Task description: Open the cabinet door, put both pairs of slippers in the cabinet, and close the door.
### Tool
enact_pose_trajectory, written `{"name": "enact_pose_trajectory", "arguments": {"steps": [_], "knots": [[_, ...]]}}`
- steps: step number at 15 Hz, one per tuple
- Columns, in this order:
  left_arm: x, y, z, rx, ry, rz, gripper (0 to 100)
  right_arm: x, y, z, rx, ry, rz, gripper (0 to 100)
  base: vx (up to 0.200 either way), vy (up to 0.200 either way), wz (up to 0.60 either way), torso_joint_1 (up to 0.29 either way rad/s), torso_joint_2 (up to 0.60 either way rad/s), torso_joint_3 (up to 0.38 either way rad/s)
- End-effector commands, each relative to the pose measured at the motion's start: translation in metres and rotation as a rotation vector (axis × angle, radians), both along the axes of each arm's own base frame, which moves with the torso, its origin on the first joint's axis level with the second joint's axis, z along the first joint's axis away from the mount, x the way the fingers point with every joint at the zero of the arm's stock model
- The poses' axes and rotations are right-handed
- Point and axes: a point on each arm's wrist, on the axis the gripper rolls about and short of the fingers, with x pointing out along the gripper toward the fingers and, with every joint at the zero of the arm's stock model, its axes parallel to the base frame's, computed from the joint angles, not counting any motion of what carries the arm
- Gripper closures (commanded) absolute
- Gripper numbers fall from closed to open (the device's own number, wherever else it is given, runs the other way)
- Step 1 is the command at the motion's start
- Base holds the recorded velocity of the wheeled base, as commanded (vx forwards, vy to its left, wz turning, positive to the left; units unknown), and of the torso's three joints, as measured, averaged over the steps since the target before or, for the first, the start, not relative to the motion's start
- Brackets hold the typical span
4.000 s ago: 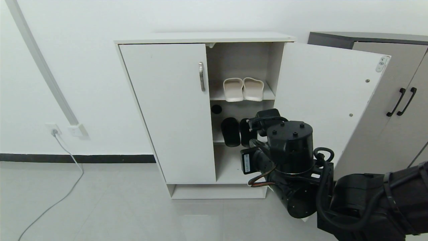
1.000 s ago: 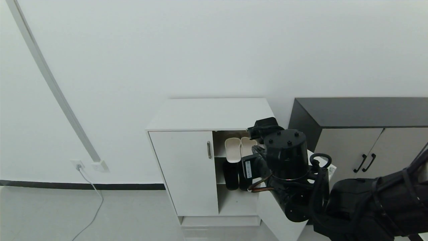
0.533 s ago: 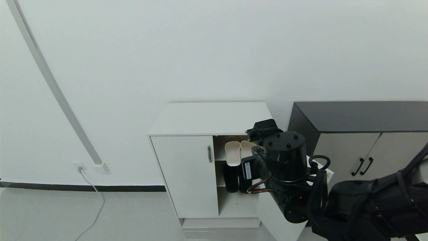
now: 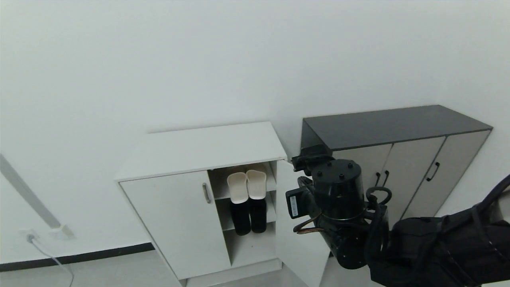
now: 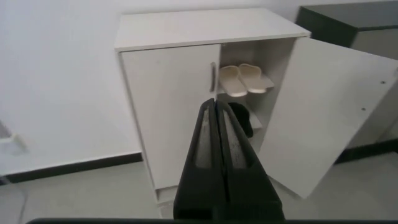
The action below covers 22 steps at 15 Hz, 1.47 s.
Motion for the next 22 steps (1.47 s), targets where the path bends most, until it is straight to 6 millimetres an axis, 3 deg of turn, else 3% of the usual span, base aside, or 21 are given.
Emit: {"name": "enact_pose_trajectory", "arguments": {"steps": [1,5,9,17,22], "knots": [[0.000,0.000,0.000,-0.002,0.000,0.000,100,0.004,-0.003,0.000,0.004,0.001,-0.008,100,0.000,0.000,0.00,0.000,0.00,0.000],[0.000,0.000,0.000,-0.006,0.000,0.000,100,0.020,-0.015,0.002,0.045,-0.005,0.029,100,0.000,0.000,0.00,0.000,0.00,0.000],[0.000,0.000,0.000,-0.005,0.000,0.000,100,0.037,-0.023,0.002,0.058,-0.004,0.024,100,-0.200,0.000,0.00,0.004,0.00,0.000],[0.000,0.000,0.000,-0.005,0.000,0.000,100,0.097,-0.050,0.000,0.094,0.011,-0.085,100,-0.025,0.000,0.00,0.002,0.00,0.000],[0.000,0.000,0.000,-0.005,0.000,0.000,100,0.138,-0.068,0.003,0.200,0.147,-0.130,100,0.000,0.000,0.00,0.000,0.00,0.000]]}}
